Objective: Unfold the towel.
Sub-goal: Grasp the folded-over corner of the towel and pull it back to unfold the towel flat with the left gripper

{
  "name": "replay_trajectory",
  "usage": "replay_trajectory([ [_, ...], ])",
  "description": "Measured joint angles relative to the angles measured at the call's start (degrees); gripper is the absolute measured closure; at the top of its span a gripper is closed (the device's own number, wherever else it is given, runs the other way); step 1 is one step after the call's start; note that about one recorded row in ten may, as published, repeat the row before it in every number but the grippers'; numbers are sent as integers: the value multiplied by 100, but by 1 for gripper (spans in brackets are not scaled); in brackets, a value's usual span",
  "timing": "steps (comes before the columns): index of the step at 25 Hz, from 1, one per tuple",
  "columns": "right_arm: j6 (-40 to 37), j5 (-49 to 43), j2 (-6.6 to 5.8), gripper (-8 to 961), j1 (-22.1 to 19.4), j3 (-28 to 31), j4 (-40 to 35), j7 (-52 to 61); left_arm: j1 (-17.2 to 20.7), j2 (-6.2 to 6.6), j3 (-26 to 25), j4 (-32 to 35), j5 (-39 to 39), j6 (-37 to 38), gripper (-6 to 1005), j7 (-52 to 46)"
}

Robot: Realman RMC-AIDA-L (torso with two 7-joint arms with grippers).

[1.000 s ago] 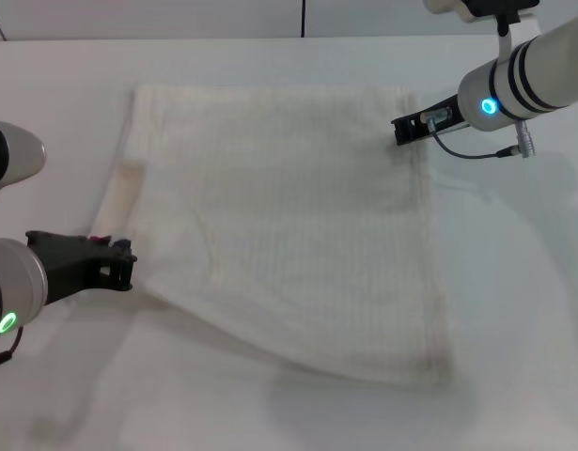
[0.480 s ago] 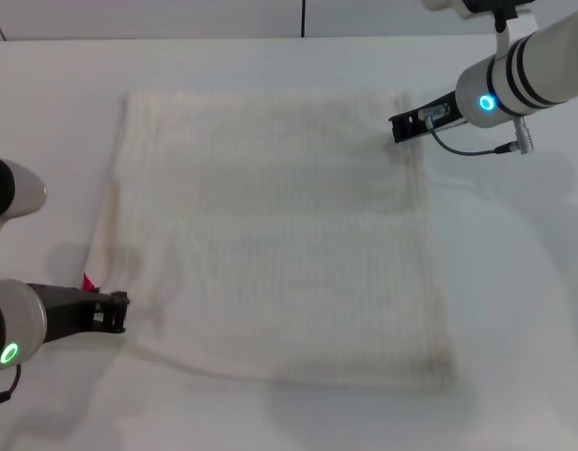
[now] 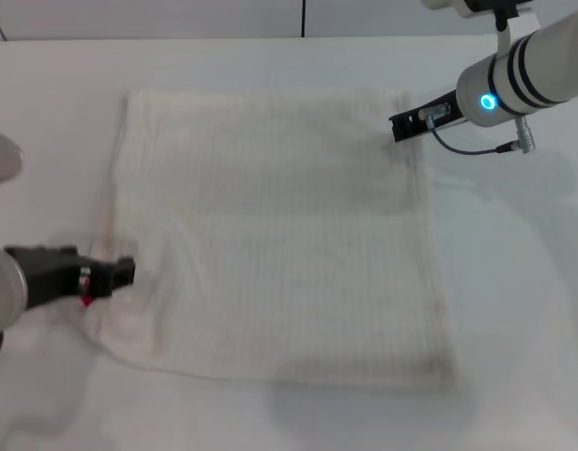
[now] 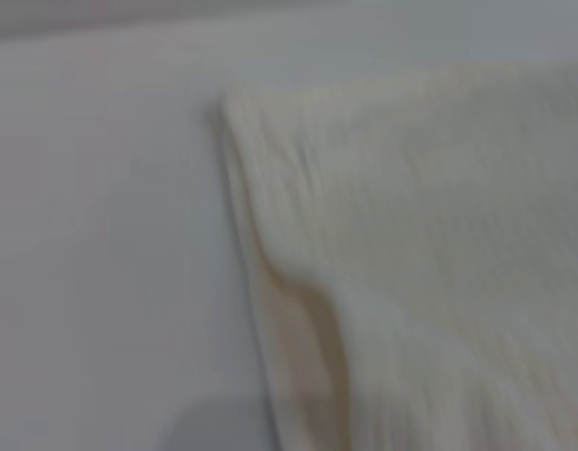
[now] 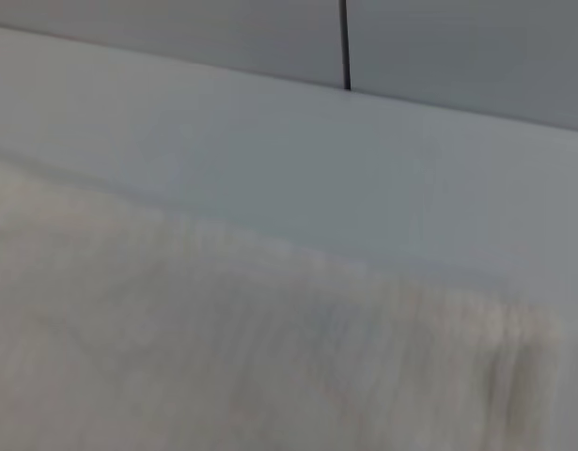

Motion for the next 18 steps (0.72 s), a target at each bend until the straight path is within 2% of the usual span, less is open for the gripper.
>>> replay_trajectory([
  [4,-42,5,13,954,-72,-4,-150,1,-152,-14,108,120,-8,343,372,56],
  [5,-73,10,18,954,-97,-5,-190,1,-337,-25,396,343,-24,638,342,40],
  [6,-73,10,18,954,-97,-5,-190,1,-337,-25,396,343,-24,638,312,40],
  [7,-79,12,21,954,-105,-5,-193,1,-502,-32,623,623,-26,893,282,18],
  [9,-79,13,21,954,-111,-5,-194,1,-624,-39,676,820,-24,970,232,-13],
  [10,-79,14,21,954,-123,-6,-198,2,-859,-36,714,1169,-24,965,207,-119],
  [13,-80,16,21,954,-131,-5,-201,5,-959,-32,690,1338,-25,854,131,-195],
  [18,-76,16,21,954,-167,2,-202,7,-761,-4,162,1319,-12,381,132,-157],
])
